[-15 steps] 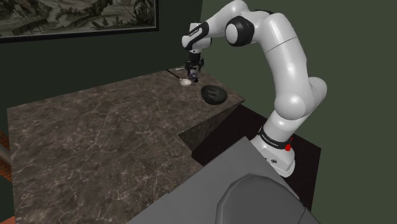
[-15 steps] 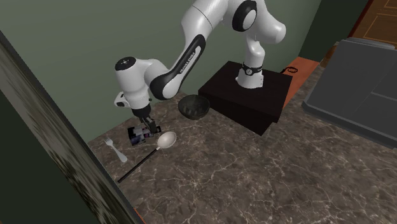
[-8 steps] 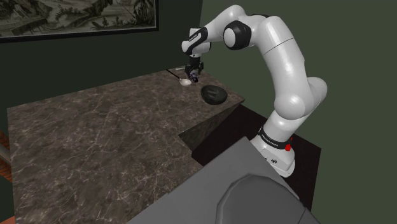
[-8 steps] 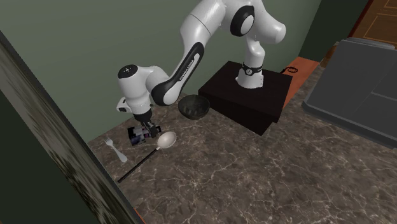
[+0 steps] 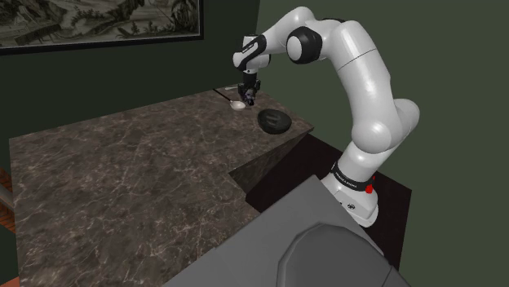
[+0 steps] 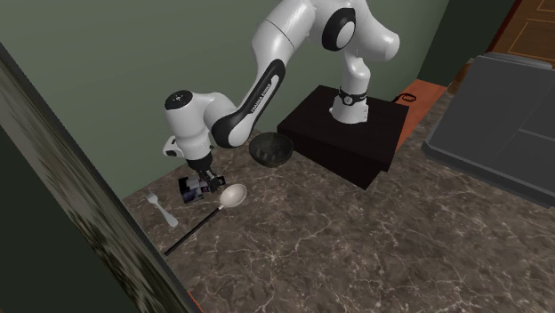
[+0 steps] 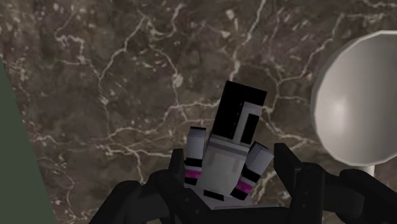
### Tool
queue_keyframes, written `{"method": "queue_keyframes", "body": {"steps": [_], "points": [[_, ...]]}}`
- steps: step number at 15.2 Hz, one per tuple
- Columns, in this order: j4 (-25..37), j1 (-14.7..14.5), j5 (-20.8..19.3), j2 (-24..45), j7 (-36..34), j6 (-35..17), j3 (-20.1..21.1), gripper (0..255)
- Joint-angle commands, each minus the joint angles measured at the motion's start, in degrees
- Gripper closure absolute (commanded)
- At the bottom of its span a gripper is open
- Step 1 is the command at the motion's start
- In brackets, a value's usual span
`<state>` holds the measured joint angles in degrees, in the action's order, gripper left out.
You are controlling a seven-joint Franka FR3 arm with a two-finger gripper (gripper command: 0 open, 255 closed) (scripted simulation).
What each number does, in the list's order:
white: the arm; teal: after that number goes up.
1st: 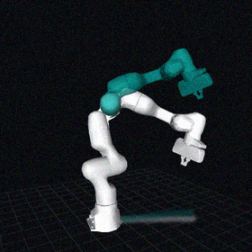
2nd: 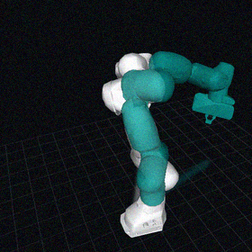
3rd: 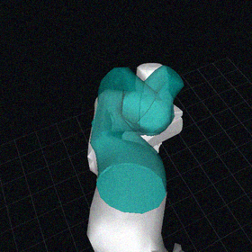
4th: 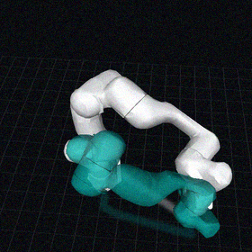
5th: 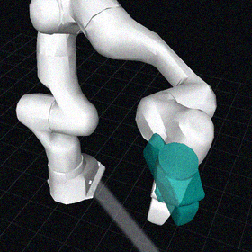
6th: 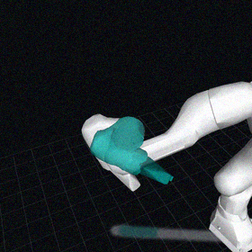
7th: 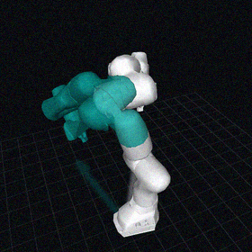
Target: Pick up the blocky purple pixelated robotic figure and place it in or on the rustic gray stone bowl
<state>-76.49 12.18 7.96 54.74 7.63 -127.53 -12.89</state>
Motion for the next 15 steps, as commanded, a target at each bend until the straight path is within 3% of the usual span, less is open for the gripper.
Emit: {"method": "queue_keyframes", "body": {"steps": [1,15], "points": [[0.0,0.0,0.0,0.0,0.0,0.0,0.0,255],[-1.1,-0.5,-0.5,-4.3,0.0,3.1,-0.6,255]]}}
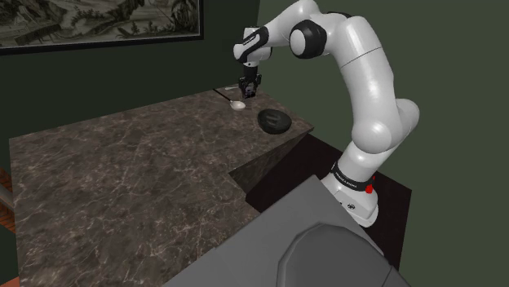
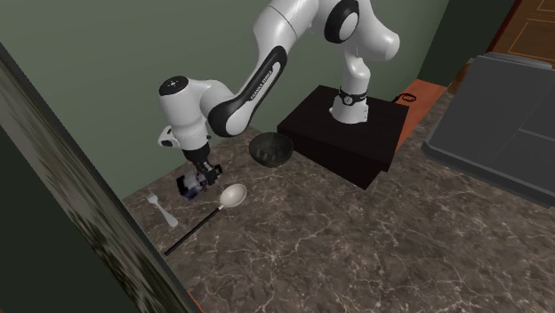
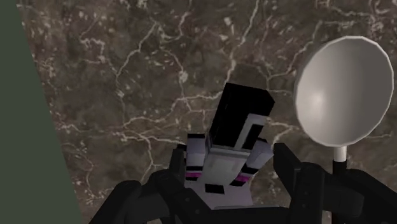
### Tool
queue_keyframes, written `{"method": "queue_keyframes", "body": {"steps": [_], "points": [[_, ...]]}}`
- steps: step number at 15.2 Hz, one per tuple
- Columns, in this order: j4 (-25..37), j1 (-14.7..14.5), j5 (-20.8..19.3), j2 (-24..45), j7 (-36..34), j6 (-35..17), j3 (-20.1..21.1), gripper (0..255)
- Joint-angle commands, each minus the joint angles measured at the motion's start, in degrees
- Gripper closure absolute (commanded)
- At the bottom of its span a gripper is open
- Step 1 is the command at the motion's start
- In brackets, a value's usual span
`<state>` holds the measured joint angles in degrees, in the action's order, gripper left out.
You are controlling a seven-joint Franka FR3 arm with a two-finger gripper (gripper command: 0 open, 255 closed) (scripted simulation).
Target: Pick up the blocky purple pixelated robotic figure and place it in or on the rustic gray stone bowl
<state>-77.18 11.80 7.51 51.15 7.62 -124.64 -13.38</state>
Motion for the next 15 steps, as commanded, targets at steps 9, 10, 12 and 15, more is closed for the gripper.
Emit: {"method": "queue_keyframes", "body": {"steps": [9,10,12,15], "points": [[-0.5,-0.5,-0.7,-4.9,0.0,4.4,-0.7,255],[-0.4,-0.5,-0.8,-5.3,0.0,4.9,-0.8,255],[-0.2,-0.6,-0.9,-6.1,0.0,5.9,-0.9,255],[0.2,-0.7,-1.1,-7.3,0.0,7.4,-1.1,255]]}}
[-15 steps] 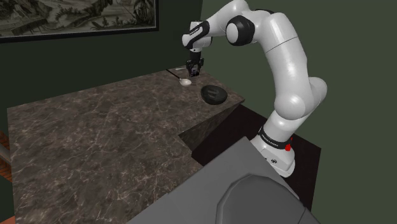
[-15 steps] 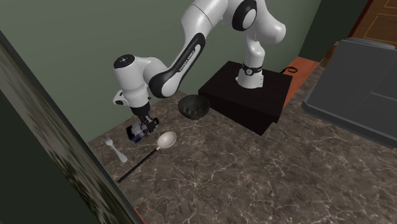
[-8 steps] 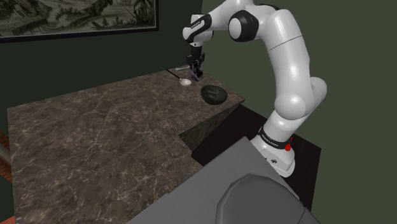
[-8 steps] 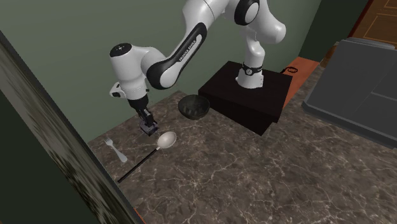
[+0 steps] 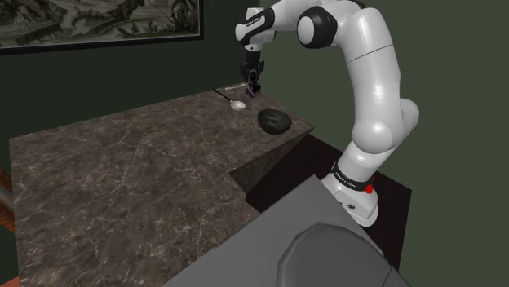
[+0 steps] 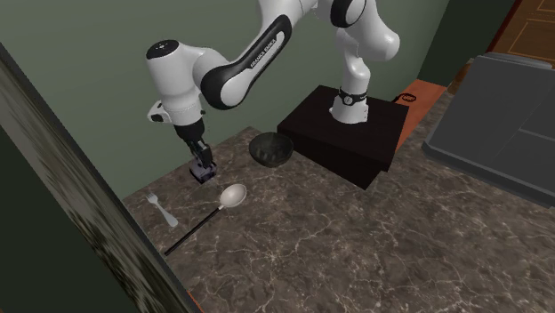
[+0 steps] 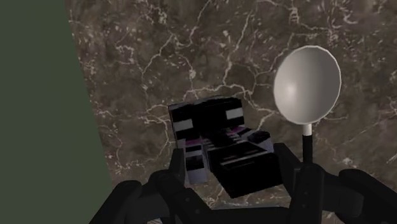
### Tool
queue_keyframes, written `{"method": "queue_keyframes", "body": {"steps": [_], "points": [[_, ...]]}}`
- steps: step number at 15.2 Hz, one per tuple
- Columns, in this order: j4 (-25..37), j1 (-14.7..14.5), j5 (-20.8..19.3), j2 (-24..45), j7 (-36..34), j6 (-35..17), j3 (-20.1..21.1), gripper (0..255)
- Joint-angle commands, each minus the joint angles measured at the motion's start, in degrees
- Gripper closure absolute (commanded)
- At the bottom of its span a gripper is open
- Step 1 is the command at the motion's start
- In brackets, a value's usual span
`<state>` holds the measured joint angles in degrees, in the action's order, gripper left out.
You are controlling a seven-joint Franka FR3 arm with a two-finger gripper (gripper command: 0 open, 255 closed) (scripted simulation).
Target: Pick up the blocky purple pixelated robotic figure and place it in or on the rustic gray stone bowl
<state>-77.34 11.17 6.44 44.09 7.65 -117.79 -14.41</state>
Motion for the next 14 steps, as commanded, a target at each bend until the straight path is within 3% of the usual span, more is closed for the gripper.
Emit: {"method": "queue_keyframes", "body": {"steps": [1,6,14], "points": [[0.5,-0.1,-0.1,-0.6,-0.1,1.1,-0.1,255],[1.6,-0.2,-0.4,-2.2,-0.1,3.8,-0.3,255],[-29.6,-5.2,-4.0,-21.9,-1.9,-7.9,-2.3,255]]}}
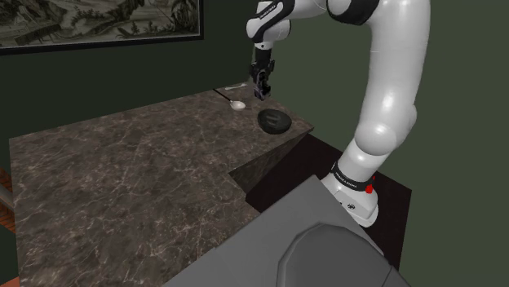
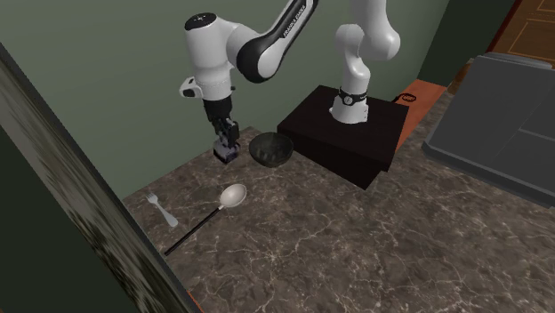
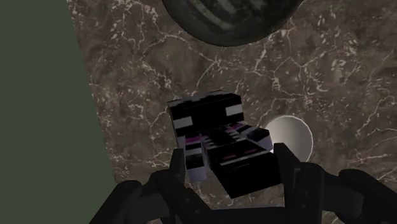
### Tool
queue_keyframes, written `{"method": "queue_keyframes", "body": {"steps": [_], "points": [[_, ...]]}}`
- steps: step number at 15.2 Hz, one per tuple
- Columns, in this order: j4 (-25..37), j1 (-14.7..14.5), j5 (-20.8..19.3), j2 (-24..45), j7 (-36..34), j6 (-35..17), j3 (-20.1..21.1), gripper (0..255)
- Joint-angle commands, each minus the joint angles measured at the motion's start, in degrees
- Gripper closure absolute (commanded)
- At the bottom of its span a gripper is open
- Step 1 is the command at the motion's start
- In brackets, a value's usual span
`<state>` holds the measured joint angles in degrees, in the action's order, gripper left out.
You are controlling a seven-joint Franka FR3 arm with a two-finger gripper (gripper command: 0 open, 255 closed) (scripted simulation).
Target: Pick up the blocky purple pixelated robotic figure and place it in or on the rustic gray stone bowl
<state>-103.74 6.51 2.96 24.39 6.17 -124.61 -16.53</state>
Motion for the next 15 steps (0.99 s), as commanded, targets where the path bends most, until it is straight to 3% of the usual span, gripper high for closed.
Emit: {"method": "queue_keyframes", "body": {"steps": [1,8,14,15], "points": [[-6.4,-1.1,-1.1,-4.4,-0.8,-2.1,-0.4,255],[-26.2,-3.6,-6.6,-19.5,-5.1,-7.3,-1.6,255],[-40.9,-3.8,-12.3,-32.8,-9.9,-8.9,-1.2,255],[-41.1,-3.8,-12.2,-32.2,-9.8,-9.8,-1.2,255]]}}
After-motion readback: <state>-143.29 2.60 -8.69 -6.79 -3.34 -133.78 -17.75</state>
